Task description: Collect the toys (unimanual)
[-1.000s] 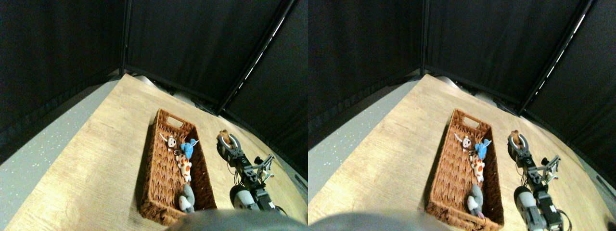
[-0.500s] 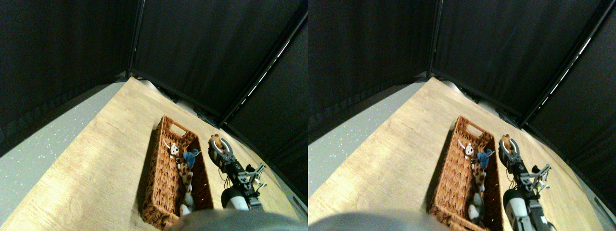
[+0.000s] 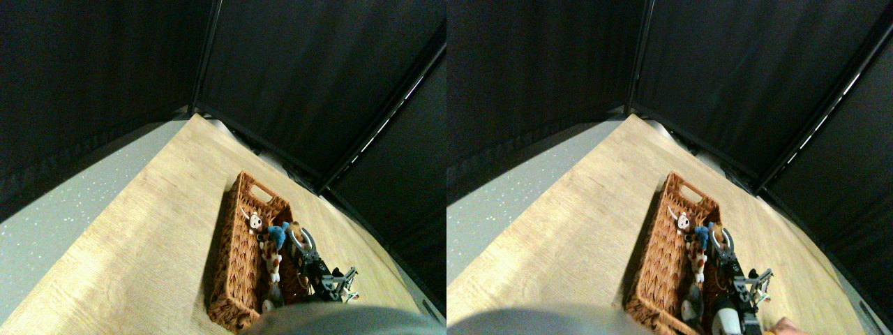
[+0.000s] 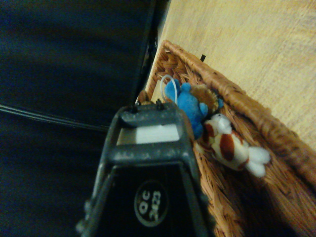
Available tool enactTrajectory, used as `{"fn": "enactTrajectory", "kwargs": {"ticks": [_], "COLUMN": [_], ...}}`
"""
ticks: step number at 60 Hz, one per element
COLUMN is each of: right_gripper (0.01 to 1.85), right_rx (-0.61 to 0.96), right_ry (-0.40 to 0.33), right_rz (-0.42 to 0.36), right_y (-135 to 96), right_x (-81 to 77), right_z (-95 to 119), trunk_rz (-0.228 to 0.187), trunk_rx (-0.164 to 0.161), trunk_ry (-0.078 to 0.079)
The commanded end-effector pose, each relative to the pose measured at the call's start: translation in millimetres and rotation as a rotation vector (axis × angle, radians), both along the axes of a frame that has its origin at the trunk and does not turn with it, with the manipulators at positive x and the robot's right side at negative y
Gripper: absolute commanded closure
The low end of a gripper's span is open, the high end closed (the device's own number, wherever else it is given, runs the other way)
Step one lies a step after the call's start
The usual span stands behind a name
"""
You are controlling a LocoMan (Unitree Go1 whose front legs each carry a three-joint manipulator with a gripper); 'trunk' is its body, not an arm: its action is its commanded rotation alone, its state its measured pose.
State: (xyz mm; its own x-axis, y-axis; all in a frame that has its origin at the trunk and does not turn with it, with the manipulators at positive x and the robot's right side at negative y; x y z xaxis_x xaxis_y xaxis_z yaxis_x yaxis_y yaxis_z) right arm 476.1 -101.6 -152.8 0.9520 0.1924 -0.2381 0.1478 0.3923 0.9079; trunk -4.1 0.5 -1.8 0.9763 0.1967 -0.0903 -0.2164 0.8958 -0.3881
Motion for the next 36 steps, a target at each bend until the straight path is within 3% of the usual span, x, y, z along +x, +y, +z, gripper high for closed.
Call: {"fn": "enactTrajectory", "kwargs": {"ticks": [1,11,22,27,36], "right_gripper": [1.56,1.13,0.97,0.98,1.21], "right_rx": [0.014,-0.026,-0.120,-0.160,-0.117], "right_ry": [-0.011,-0.031,-0.081,-0.115,-0.159], "right_rz": [-0.012,-0.020,-0.042,-0.062,-0.103], "right_y": [0,-6,-20,-31,-54], "right_x": [-0.9,-0.7,4.1,8.8,17.6], "right_z": [6,10,16,22,35], "trunk_rz": [0.009,0.004,-0.008,-0.016,-0.041], "trunk_rx": [-0.008,0.000,0.015,0.025,0.046], "trunk_ry": [0.023,0.022,0.023,0.024,0.022]}}
